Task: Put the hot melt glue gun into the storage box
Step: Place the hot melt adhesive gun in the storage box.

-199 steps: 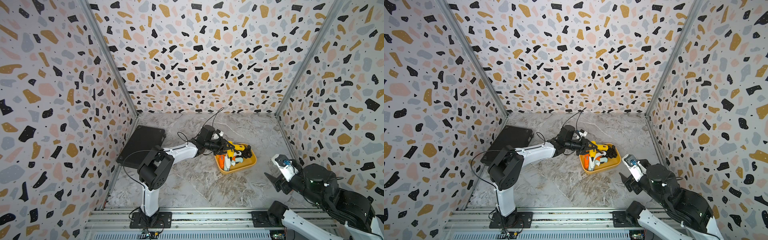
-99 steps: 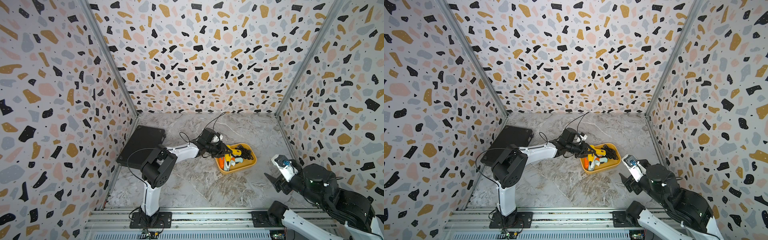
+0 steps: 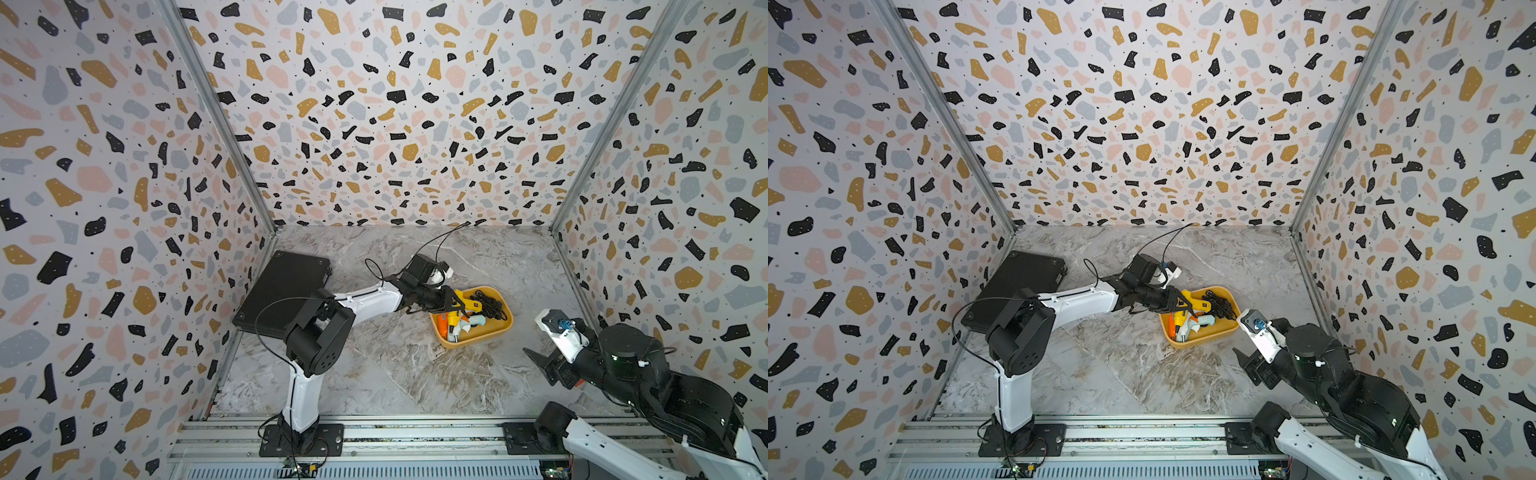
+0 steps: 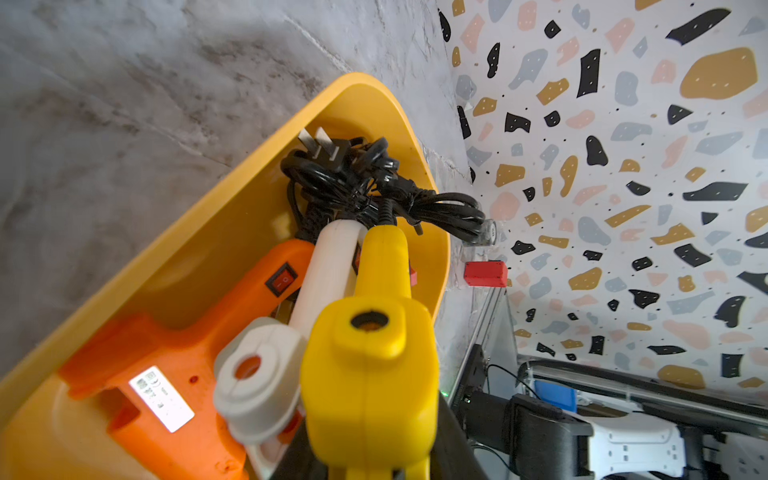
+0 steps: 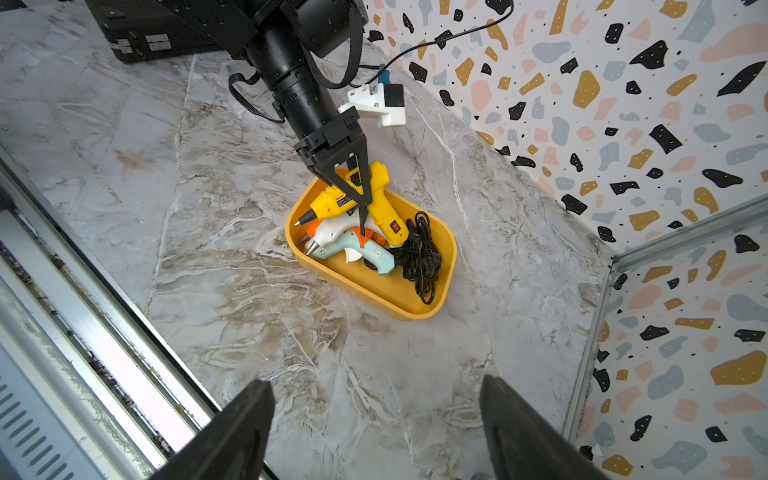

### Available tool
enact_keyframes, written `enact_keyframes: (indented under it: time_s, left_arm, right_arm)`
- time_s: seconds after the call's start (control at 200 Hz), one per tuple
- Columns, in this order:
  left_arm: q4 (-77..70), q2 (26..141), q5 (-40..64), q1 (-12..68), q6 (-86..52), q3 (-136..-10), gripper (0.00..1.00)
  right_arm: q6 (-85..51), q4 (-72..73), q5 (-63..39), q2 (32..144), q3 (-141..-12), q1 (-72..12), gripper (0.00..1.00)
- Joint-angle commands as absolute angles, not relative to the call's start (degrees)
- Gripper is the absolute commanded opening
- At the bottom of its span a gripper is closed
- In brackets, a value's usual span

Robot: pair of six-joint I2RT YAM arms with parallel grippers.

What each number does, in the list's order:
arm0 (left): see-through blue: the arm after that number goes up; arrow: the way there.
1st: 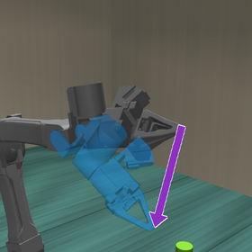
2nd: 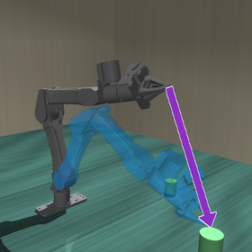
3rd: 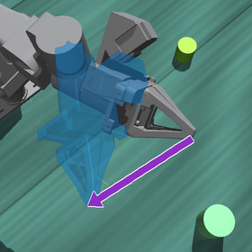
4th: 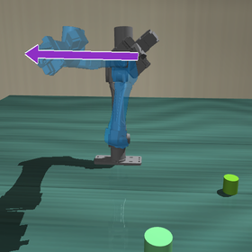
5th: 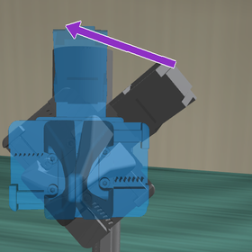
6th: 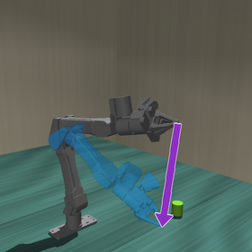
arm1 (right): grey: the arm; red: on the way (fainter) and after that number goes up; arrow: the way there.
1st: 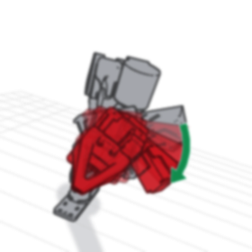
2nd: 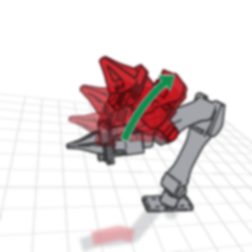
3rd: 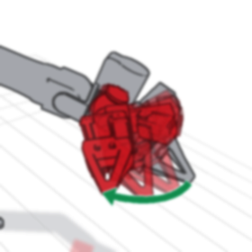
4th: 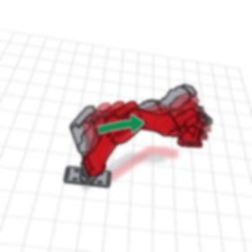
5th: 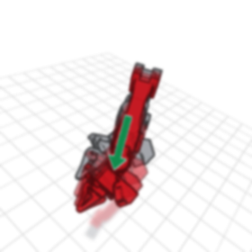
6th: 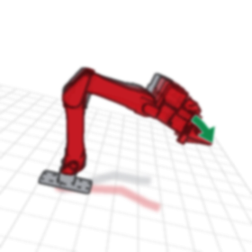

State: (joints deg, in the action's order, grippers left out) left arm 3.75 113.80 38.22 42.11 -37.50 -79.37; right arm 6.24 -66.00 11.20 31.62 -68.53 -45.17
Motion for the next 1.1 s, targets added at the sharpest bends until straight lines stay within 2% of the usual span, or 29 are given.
enact_keyframes:
  time_s: [0.0, 0.075, 0.27, 0.531, 0.606, 0.791, 0.896, 1.096]
  left_arm:
    - [10.1, 114.1, 34.7, 43.2, -31.8, -80.4, 0.23]
    - [11.6, 114.2, 33.9, 43.5, -31.4, -80.1, 0.35]
    - [11.9, 113.6, 32.6, 43.5, -30.5, -79.3, 0.52]
    - [16.2, 112.1, 30.5, 43.5, -27.4, -81.6, 0.55]
    - [17.2, 111.7, 29.7, 43.6, -26.4, -82.1, 0.52]
    - [18.5, 112.4, 27.8, 43.5, -25.2, -84.2, 0.33]
    - [18.6, 113.3, 27.2, 43.6, -24.8, -86.3, 0.27]
    - [19.6, 114.6, 26.5, 43.6, -23.5, -89.3, 0.24]
  right_arm:
    - [6.6, -65.9, 10.3, 32.6, -70.4, -45.1, 0.83]
    - [6.8, -65.9, 10.3, 32.7, -70.5, -45.1, 0.83]
    - [6.7, -66.0, 10.2, 32.2, -70.3, -45.1, 0.83]
    - [6.2, -66.0, 10.4, 31.9, -70.4, -45.1, 0.83]
    - [6.2, -66.0, 10.5, 31.9, -70.4, -45.1, 0.83]
    - [6.3, -66.0, 10.1, 32.4, -70.7, -45.1, 0.83]
    - [6.5, -66.0, 9.9, 32.9, -71.0, -45.1, 0.83]
    - [6.9, -66.1, 9.8, 33.2, -71.4, -45.1, 0.83]
